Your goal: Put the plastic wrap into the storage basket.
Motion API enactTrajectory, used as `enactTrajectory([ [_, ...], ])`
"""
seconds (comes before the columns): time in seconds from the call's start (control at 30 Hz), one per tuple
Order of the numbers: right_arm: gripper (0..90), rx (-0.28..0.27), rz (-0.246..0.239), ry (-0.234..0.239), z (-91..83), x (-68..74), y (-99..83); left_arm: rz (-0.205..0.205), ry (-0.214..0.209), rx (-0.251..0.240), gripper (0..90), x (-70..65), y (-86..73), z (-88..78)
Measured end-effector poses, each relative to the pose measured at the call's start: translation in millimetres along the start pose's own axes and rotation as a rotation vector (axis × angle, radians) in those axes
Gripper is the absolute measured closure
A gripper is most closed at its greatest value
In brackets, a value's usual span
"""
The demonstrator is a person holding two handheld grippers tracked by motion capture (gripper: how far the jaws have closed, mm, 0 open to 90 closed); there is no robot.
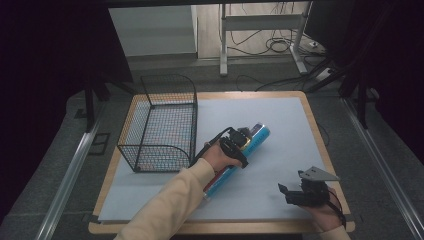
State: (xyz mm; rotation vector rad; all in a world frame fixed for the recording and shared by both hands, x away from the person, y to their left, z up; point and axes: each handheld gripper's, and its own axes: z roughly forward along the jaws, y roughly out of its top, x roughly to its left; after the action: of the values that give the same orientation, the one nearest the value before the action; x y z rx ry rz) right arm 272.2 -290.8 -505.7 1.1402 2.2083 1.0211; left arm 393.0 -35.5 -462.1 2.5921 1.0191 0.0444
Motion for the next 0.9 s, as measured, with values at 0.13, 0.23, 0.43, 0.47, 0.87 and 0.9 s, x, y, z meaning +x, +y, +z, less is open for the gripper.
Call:
enactTrajectory([
  [0.13,14.1,0.001,0.001,-0.001,-0.1,-0.2,-0.2,0.016,-0.01,-0.01,31.5,-2.2,-1.1,-7.6],
  [0.23,14.1,-0.002,0.001,-0.003,-0.3,-1.0,-0.2,0.038,-0.017,-0.008,31.6,-2.7,-1.0,-14.3],
  [0.43,14.1,-0.001,0.002,-0.003,-0.1,-1.2,-0.2,0.063,-0.014,-0.02,31.8,-3.5,1.1,-30.9],
  [0.47,14.1,-0.002,0.001,-0.003,-0.3,-1.1,-0.1,0.064,-0.013,-0.026,31.8,-3.5,1.1,-33.5],
  [0.87,14.2,-0.003,0.006,-0.001,0.2,-1.6,-0.3,0.075,-0.02,-0.057,31.9,4.0,-0.8,-59.9],
  [0.9,14.1,-0.003,0.007,-0.002,0.3,-1.7,-0.3,0.071,-0.022,-0.065,31.9,4.9,-1.0,-62.6],
])
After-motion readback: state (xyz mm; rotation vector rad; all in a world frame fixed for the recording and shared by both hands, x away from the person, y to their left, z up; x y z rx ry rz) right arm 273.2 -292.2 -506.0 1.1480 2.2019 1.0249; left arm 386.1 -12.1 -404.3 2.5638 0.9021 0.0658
